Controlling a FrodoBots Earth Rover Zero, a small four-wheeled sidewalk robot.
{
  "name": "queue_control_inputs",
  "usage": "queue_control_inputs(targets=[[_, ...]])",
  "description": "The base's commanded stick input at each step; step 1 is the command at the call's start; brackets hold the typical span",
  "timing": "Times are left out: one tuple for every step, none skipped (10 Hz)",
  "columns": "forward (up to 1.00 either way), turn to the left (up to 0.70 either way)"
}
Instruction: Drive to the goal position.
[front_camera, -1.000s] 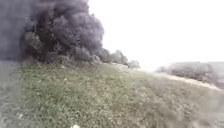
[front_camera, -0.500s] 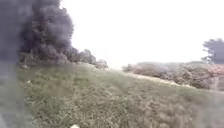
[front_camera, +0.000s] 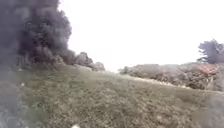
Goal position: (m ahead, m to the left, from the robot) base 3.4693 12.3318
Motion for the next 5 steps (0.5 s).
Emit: queue_control_inputs(targets=[[0.70, -0.11], [0.70, -0.01], [0.70, -0.04], [0.70, -0.11], [0.70, -0.05]])
